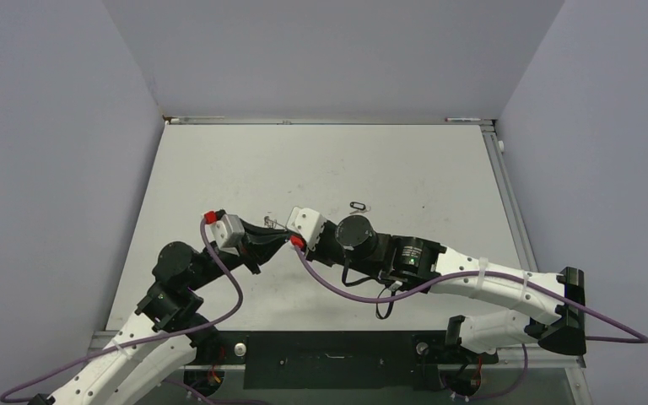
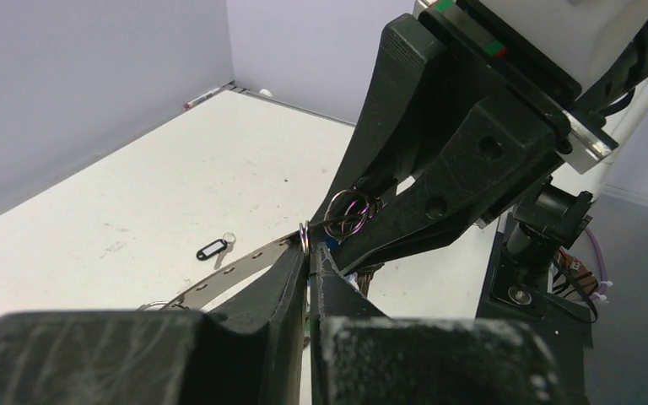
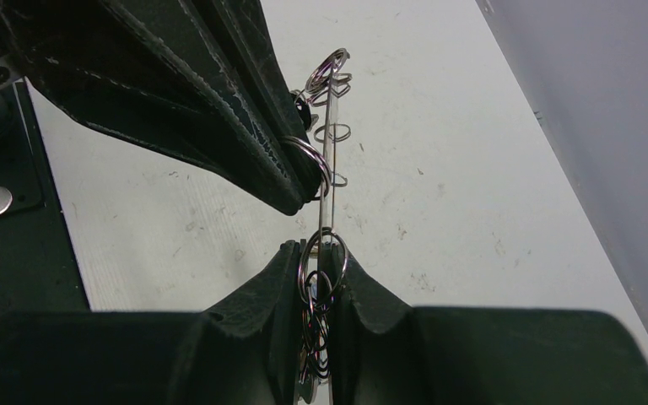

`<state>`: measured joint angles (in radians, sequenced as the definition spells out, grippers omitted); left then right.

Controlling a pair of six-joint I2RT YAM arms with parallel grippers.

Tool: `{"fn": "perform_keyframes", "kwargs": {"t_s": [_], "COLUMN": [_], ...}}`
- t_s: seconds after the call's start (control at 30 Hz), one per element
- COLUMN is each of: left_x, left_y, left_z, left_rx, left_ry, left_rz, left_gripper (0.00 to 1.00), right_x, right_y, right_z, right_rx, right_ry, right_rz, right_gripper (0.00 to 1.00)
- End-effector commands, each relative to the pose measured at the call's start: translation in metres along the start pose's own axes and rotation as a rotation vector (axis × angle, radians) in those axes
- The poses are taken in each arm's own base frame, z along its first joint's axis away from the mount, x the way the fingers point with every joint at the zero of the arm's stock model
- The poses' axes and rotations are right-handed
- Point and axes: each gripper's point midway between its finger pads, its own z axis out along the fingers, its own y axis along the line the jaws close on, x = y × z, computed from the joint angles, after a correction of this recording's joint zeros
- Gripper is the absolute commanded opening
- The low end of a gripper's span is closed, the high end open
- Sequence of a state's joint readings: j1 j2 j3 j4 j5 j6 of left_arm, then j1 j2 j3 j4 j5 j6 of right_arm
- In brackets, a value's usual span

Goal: Put the keys on the keyring

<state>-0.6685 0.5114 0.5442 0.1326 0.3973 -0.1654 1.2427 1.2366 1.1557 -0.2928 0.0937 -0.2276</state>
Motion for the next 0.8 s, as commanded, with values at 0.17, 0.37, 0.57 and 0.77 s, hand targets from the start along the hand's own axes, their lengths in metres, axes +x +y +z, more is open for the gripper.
{"fn": "perform_keyframes", "kwargs": {"t_s": [0.17, 0.37, 0.57, 0.77], "left_x": [-0.034, -0.041, -0.042, -0.041], "left_y": [-0.005, -0.008, -0.008, -0.008], "left_z": [-0.012, -0.017, -0.019, -0.020], "left_rx": [0.011, 0.013, 0.012, 0.012], "left_ry": [-0.235, -0.279, -0.285, -0.280], "left_rz": [0.126, 0.153, 0.175, 0.190], "left_gripper": [0.00, 0.00, 0.00, 0.00], "right_x": [-0.040, -0.046, -0.048, -0.054], "right_y": [0.009, 0.015, 0.019, 0.016], "right_z": [-0.003, 0.000, 0.003, -0.005], "right_rx": [-0.026, -0.049, -0.063, -0.061], "right_ry": [-0.136, -0.149, -0.145, -0.163], "right_rz": [0.027, 0.034, 0.030, 0.031], "right_gripper": [0.05, 0.23, 0.38, 0.47]}}
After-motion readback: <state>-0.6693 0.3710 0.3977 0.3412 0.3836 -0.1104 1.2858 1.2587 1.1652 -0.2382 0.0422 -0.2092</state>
